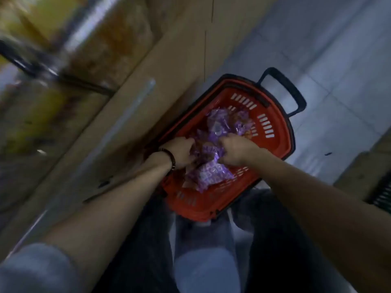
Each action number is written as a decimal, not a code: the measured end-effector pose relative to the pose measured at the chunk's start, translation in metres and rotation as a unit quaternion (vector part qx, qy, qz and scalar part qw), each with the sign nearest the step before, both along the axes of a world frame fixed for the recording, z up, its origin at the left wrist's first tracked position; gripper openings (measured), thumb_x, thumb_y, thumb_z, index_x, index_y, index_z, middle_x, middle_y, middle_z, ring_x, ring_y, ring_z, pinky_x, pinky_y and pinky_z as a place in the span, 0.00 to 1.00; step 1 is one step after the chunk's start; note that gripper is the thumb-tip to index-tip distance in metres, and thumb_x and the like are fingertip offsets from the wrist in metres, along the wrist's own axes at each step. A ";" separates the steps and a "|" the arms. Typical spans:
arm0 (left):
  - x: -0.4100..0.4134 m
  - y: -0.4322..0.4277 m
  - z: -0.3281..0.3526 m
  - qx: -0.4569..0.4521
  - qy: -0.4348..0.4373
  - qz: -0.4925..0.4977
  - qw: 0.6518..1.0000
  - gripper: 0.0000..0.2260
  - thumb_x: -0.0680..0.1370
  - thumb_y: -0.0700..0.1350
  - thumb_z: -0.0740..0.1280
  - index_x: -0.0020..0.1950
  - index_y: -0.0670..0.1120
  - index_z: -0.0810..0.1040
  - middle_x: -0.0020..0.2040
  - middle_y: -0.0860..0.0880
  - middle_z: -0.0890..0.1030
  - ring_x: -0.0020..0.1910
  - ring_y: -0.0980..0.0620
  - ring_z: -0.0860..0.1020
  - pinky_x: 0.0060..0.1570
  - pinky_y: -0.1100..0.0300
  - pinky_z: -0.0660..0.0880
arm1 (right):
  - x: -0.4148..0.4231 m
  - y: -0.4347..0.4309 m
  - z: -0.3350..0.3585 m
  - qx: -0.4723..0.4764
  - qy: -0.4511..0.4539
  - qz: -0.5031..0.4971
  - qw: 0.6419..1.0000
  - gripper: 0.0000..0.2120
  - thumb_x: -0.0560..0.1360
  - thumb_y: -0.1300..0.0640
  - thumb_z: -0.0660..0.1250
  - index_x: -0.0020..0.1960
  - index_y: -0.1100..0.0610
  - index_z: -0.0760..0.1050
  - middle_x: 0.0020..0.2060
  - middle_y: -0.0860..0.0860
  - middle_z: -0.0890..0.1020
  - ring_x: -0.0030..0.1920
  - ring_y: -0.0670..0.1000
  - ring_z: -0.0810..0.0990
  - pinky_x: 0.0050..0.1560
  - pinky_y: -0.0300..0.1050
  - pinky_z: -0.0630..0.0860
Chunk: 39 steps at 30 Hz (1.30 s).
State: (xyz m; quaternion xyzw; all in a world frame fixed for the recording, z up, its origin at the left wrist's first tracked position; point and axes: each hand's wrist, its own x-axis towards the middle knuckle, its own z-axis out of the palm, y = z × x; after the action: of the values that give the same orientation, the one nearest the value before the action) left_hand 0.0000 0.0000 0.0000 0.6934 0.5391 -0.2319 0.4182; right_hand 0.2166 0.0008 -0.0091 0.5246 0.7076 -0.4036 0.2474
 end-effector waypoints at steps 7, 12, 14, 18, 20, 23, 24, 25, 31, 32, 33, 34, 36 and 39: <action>0.026 -0.002 -0.090 -0.095 0.059 -0.166 0.980 0.24 0.75 0.56 0.76 0.68 0.46 0.81 0.64 0.45 0.84 0.61 0.45 0.81 0.58 0.57 0.77 | -0.014 0.011 -0.060 -0.006 -0.055 0.106 0.993 0.27 0.69 0.38 0.79 0.57 0.57 0.81 0.50 0.56 0.86 0.51 0.57 0.84 0.45 0.43 0.77; 0.024 -0.010 -0.109 -0.090 0.088 -0.180 0.976 0.21 0.74 0.57 0.78 0.62 0.49 0.84 0.52 0.51 0.86 0.49 0.50 0.84 0.50 0.62 0.81 | -0.031 0.003 -0.063 -0.034 -0.083 0.085 0.992 0.26 0.67 0.44 0.83 0.59 0.55 0.84 0.43 0.52 0.87 0.37 0.52 0.85 0.28 0.38 0.78; 0.020 -0.031 -0.113 -0.074 0.070 -0.156 0.983 0.26 0.67 0.61 0.80 0.61 0.50 0.85 0.52 0.51 0.87 0.53 0.46 0.85 0.53 0.56 0.82 | -0.030 -0.021 -0.060 0.037 -0.087 0.118 0.989 0.31 0.66 0.40 0.83 0.63 0.55 0.82 0.51 0.54 0.87 0.45 0.55 0.85 0.40 0.42 0.81; 0.010 -0.055 -0.088 -0.039 0.104 -0.177 0.978 0.23 0.73 0.61 0.76 0.59 0.45 0.84 0.54 0.49 0.86 0.50 0.48 0.83 0.50 0.57 0.78 | -0.014 -0.044 -0.066 0.103 -0.036 0.094 0.990 0.22 0.71 0.49 0.81 0.60 0.56 0.81 0.55 0.54 0.84 0.55 0.57 0.83 0.51 0.47 0.78; -0.001 -0.053 -0.069 -0.016 0.074 -0.117 0.990 0.12 0.77 0.56 0.74 0.50 0.47 0.84 0.46 0.51 0.86 0.42 0.52 0.81 0.45 0.59 0.77 | -0.008 -0.047 -0.053 0.086 0.000 0.064 0.994 0.13 0.72 0.53 0.81 0.51 0.53 0.79 0.51 0.55 0.85 0.50 0.57 0.84 0.50 0.51 0.82; -0.015 -0.047 -0.034 0.050 0.023 -0.033 0.998 0.14 0.80 0.59 0.69 0.52 0.49 0.83 0.47 0.48 0.84 0.40 0.51 0.82 0.41 0.58 0.80 | 0.000 -0.051 -0.015 0.067 0.027 0.013 0.997 0.13 0.74 0.59 0.79 0.51 0.54 0.76 0.51 0.59 0.84 0.37 0.55 0.85 0.33 0.48 0.82; -0.016 -0.048 -0.026 0.029 0.005 0.026 0.999 0.17 0.82 0.60 0.67 0.56 0.48 0.81 0.48 0.46 0.84 0.38 0.50 0.82 0.37 0.57 0.81 | 0.002 -0.053 -0.003 0.077 0.040 -0.010 0.996 0.13 0.75 0.59 0.79 0.53 0.55 0.77 0.50 0.60 0.84 0.36 0.55 0.85 0.30 0.47 0.82; -0.014 -0.051 -0.018 -0.005 -0.016 0.096 0.995 0.21 0.82 0.62 0.64 0.62 0.45 0.79 0.49 0.43 0.83 0.37 0.48 0.83 0.35 0.55 0.82 | 0.005 -0.056 0.008 0.104 0.060 -0.027 0.992 0.12 0.75 0.58 0.79 0.51 0.54 0.77 0.47 0.59 0.85 0.36 0.55 0.86 0.30 0.47 0.83; 0.009 -0.060 0.007 -0.183 -0.182 0.321 0.911 0.38 0.78 0.74 0.51 0.75 0.47 0.69 0.57 0.37 0.85 0.54 0.34 0.85 0.59 0.43 0.79 | 0.010 -0.075 0.025 0.315 0.166 -0.049 0.933 0.11 0.72 0.49 0.80 0.47 0.49 0.79 0.39 0.45 0.80 0.43 0.50 0.80 0.42 0.44 0.72; 0.013 -0.059 0.013 -0.205 -0.208 0.332 0.897 0.38 0.79 0.74 0.51 0.75 0.47 0.71 0.59 0.37 0.84 0.55 0.34 0.85 0.60 0.44 0.79 | 0.006 -0.075 0.025 0.325 0.187 -0.047 0.926 0.11 0.72 0.49 0.80 0.46 0.48 0.78 0.40 0.45 0.80 0.44 0.50 0.80 0.44 0.44 0.72; 0.015 -0.057 0.019 -0.220 -0.219 0.338 0.889 0.39 0.79 0.74 0.50 0.74 0.45 0.72 0.60 0.36 0.83 0.55 0.34 0.84 0.62 0.43 0.78 | 0.000 -0.074 0.025 0.330 0.205 -0.045 0.921 0.11 0.71 0.49 0.80 0.45 0.46 0.77 0.40 0.44 0.80 0.44 0.50 0.80 0.44 0.44 0.72; 0.017 -0.052 0.025 -0.226 -0.227 0.340 0.884 0.39 0.79 0.74 0.50 0.72 0.43 0.74 0.60 0.35 0.81 0.56 0.34 0.83 0.64 0.41 0.77 | -0.006 -0.072 0.026 0.329 0.219 -0.042 0.918 0.12 0.70 0.49 0.80 0.44 0.43 0.77 0.39 0.43 0.80 0.44 0.50 0.80 0.44 0.44 0.72; 0.018 -0.038 0.033 -0.217 -0.240 0.342 0.882 0.39 0.79 0.74 0.51 0.66 0.41 0.77 0.58 0.35 0.80 0.57 0.34 0.82 0.63 0.39 0.78 | -0.016 -0.065 0.028 0.325 0.237 -0.035 0.915 0.11 0.70 0.50 0.80 0.43 0.44 0.78 0.37 0.44 0.80 0.41 0.49 0.80 0.43 0.45 0.73; 0.010 -0.017 0.030 -0.194 -0.214 0.342 0.894 0.34 0.80 0.71 0.56 0.59 0.41 0.80 0.52 0.36 0.82 0.50 0.36 0.85 0.55 0.39 0.81 | -0.028 -0.057 0.028 0.315 0.251 -0.019 0.915 0.08 0.72 0.51 0.79 0.46 0.48 0.81 0.39 0.47 0.82 0.43 0.51 0.82 0.45 0.47 0.77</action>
State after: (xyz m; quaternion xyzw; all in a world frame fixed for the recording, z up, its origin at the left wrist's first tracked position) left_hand 0.0098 -0.0169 0.0300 0.4038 0.5847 -0.0200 0.7033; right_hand 0.1890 -0.0560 0.0187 0.4699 0.8269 -0.2828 -0.1242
